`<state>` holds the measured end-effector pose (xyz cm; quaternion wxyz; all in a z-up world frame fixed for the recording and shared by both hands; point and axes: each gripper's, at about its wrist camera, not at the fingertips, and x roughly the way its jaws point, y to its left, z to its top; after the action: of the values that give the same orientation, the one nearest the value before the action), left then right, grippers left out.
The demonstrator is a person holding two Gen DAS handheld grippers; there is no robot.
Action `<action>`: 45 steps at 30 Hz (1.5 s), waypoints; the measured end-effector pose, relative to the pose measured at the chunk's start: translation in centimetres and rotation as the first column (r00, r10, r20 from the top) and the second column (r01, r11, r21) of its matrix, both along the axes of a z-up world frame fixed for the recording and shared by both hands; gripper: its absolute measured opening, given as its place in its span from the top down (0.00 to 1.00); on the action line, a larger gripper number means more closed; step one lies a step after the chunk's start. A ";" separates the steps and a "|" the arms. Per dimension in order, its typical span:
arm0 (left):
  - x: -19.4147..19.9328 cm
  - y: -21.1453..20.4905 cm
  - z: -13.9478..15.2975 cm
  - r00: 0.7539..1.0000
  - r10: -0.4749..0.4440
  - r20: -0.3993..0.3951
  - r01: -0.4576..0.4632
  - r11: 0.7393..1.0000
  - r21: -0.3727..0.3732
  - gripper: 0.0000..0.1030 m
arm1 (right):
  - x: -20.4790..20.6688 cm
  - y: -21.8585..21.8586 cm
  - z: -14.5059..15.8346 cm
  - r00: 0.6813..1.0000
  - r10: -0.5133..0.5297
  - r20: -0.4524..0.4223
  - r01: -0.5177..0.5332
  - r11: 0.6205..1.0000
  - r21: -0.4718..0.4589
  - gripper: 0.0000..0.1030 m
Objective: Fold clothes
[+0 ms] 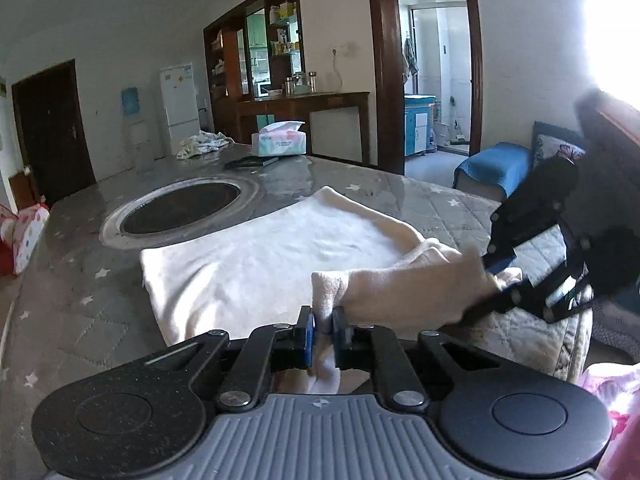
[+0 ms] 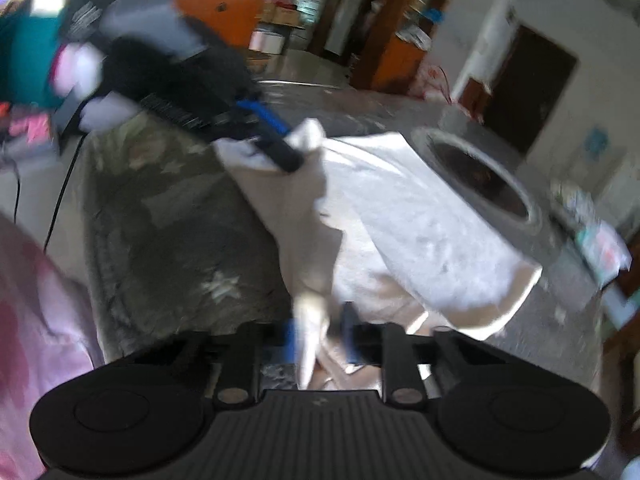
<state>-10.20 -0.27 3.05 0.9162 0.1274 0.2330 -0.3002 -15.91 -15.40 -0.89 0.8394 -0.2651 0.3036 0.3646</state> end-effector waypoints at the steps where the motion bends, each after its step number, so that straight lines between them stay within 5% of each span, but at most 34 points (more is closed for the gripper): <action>1: -0.4 0.1 -0.1 1.000 -0.006 0.011 0.005 1.000 0.010 0.85 | 0.4 -0.2 0.2 1.000 -0.010 -0.023 0.011 1.000 0.019 0.87; 10: -4.2 0.9 -1.8 0.996 -0.045 0.076 0.033 0.988 0.152 0.67 | 1.7 -0.9 1.0 0.993 -0.044 -0.108 0.053 0.995 0.084 0.89; 16: -5.5 1.2 -3.1 0.988 -0.081 0.132 0.045 0.965 0.258 0.66 | 1.4 -0.5 0.8 0.995 -0.042 -0.087 0.048 0.997 0.065 0.89; 19: -5.8 1.3 -3.4 0.984 -0.095 0.150 0.050 0.960 0.276 0.80 | 1.0 -0.4 0.7 0.997 -0.045 -0.069 0.049 0.997 0.063 0.89; 22: -6.0 1.6 -3.1 0.986 -0.078 0.150 0.039 0.968 0.248 0.91 | 0.5 -0.4 0.6 0.998 -0.046 -0.049 0.049 0.997 0.060 0.92; 38: -12.5 3.6 3.0 0.989 0.002 0.151 -0.011 0.998 0.059 0.93 | -5.9 -2.1 6.4 0.996 0.048 -0.069 -0.039 0.990 0.132 0.93; 45: -8.9 3.0 5.3 0.988 0.022 0.152 -0.026 0.999 0.027 0.93 | -3.2 -2.5 9.1 0.998 0.019 -0.068 -0.008 0.987 0.162 0.93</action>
<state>-19.12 2.76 8.34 0.9329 0.1604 0.1685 -0.2751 -19.09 -17.92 8.18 0.8447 -0.1854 0.2999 0.4026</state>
